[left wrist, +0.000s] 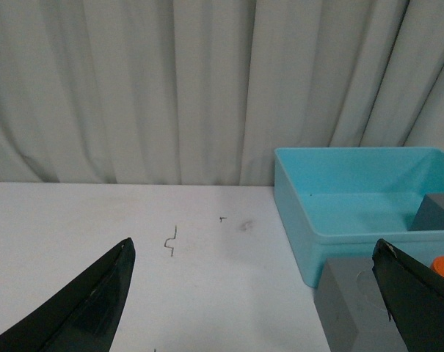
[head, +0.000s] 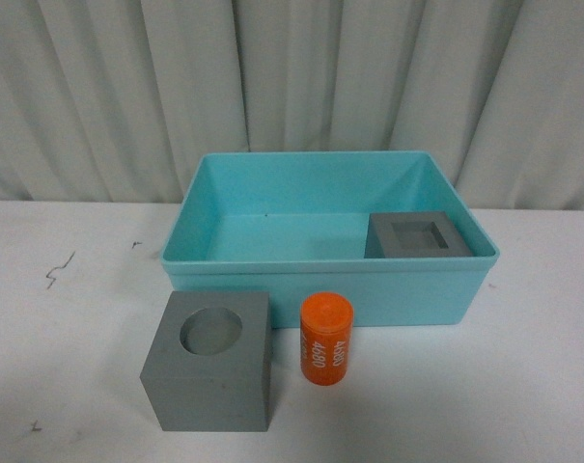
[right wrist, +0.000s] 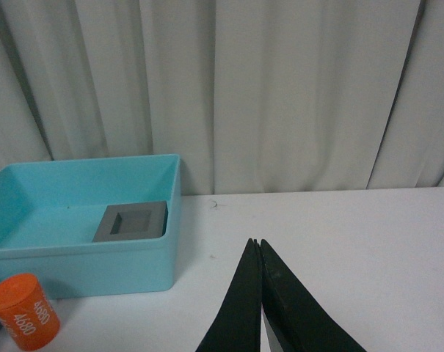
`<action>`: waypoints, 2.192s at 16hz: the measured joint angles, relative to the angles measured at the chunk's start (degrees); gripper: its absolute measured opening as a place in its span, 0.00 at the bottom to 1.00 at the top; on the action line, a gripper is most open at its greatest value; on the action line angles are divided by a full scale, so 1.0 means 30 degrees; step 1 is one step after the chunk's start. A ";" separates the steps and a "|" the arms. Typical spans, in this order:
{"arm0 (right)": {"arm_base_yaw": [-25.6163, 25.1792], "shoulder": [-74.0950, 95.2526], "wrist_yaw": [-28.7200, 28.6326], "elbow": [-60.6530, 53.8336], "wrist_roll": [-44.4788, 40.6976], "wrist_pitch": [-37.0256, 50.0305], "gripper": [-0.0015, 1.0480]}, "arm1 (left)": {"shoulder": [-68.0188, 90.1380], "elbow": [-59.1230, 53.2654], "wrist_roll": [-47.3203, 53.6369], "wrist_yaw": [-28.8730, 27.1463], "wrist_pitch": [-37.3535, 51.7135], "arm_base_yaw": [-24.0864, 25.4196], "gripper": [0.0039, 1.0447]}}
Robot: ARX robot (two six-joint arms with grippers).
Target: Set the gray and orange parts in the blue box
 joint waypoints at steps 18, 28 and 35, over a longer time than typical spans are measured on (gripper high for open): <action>0.0000 -0.4787 -0.0007 0.0007 -0.0015 -0.4947 0.78 | 0.2834 0.2259 -0.1770 0.2667 -0.5209 0.0058 0.94; 0.0000 -0.4787 0.0000 0.0007 -0.0015 -0.4962 0.94 | 2.5398 1.1890 -0.5581 0.4138 0.4648 -0.5931 0.94; 0.0000 -0.4787 -0.0007 0.0007 -0.0015 -0.4969 0.94 | 3.1561 1.2371 -0.3548 0.1311 0.5632 -0.6011 0.94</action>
